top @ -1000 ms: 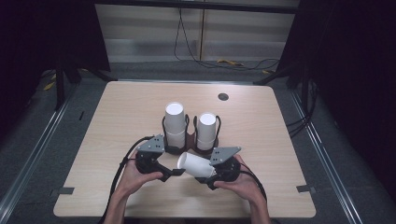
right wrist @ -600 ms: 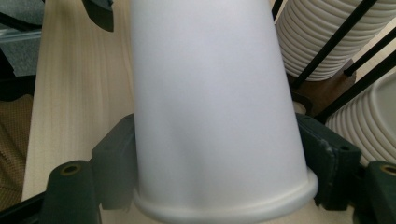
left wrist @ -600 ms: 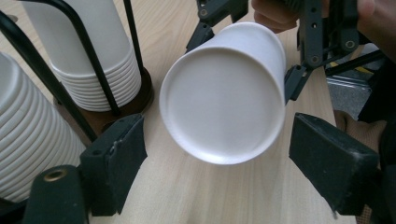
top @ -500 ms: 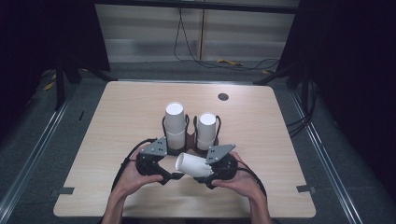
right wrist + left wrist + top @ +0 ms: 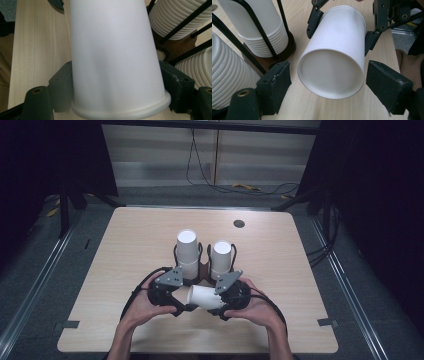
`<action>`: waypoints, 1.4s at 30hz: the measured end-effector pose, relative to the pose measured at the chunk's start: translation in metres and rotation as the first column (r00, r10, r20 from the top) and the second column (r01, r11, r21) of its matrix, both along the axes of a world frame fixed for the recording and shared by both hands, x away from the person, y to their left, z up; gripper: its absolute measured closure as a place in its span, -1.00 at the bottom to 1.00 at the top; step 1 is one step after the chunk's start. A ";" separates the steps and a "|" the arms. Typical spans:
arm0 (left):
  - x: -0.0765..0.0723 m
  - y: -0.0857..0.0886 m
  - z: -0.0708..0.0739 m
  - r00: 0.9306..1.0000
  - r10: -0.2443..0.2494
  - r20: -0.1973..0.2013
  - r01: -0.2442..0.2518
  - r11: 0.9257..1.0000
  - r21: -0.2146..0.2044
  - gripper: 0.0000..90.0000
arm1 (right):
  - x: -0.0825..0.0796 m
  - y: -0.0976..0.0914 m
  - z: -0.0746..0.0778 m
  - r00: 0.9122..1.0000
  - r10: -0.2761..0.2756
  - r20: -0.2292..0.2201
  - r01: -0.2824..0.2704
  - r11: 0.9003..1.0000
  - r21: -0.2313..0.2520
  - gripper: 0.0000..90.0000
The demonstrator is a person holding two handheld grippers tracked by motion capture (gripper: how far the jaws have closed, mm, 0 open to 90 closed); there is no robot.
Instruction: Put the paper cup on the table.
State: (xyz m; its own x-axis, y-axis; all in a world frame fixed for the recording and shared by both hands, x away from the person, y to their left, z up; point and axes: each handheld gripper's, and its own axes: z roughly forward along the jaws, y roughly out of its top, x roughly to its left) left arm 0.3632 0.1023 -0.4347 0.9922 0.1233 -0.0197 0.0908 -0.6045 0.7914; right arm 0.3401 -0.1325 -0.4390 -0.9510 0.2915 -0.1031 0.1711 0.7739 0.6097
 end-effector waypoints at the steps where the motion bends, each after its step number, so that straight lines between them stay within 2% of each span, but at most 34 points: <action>1: 0.000 -0.001 0.000 1.000 -0.003 0.004 0.003 1.000 0.004 -0.56 | 0.001 0.001 -0.001 1.000 0.003 -0.002 -0.003 1.000 -0.003 -0.48; 8: 0.001 -0.004 0.001 1.000 -0.028 -0.007 0.029 0.999 0.040 -0.55 | 0.003 0.001 0.000 1.000 0.006 -0.017 -0.007 0.999 -0.047 -0.48; 12: 0.002 -0.007 -0.001 0.999 -0.038 -0.010 0.038 0.998 0.043 -0.54 | 0.003 0.001 0.001 1.000 0.003 -0.023 -0.004 0.998 -0.065 -0.48; 13: 0.002 -0.008 -0.002 0.999 -0.032 -0.022 0.033 0.998 0.046 -0.54 | 0.004 0.001 0.001 0.999 0.010 -0.031 -0.012 0.997 -0.071 -0.48; 15: 0.003 -0.010 -0.002 0.999 -0.039 -0.020 0.040 0.996 0.075 -0.54 | 0.004 0.002 0.001 0.999 0.017 -0.034 -0.020 0.996 -0.082 -0.48; 20: 0.004 -0.017 -0.002 0.998 -0.061 -0.006 0.061 0.991 0.117 -0.53 | 0.006 0.005 0.002 0.999 0.018 -0.036 -0.022 0.994 -0.112 -0.48; 22: 0.004 -0.018 -0.002 0.998 -0.064 0.002 0.064 0.991 0.117 -0.43 | 0.006 0.007 0.001 0.999 0.026 -0.044 -0.032 0.991 -0.130 -0.48; 32: 0.003 -0.024 -0.005 0.994 -0.107 -0.004 0.106 0.985 0.132 -0.37 | 0.005 0.012 -0.001 0.996 0.061 -0.061 -0.069 0.989 -0.131 -0.49; 37: 0.001 -0.026 -0.006 0.993 -0.115 -0.005 0.114 0.985 0.132 -0.31 | 0.005 0.013 -0.002 0.996 0.066 -0.063 -0.073 0.989 -0.127 -0.49; 40: 0.001 -0.028 -0.007 0.993 -0.122 -0.002 0.121 0.982 0.142 -0.32 | 0.005 0.014 -0.002 0.996 0.073 -0.059 -0.081 0.988 -0.129 -0.49; 42: 0.001 -0.029 -0.009 0.993 -0.119 -0.012 0.120 0.983 0.136 -0.33 | 0.005 0.014 -0.002 0.996 0.075 -0.058 -0.082 0.988 -0.129 -0.50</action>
State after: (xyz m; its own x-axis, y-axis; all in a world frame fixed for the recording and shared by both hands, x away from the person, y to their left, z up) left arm 0.3640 0.0732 -0.4436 0.9999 0.0055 -0.0143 0.0139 -0.7132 0.7008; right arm 0.3448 -0.1189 -0.4412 -0.9754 0.2034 -0.0848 0.1362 0.8591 0.4934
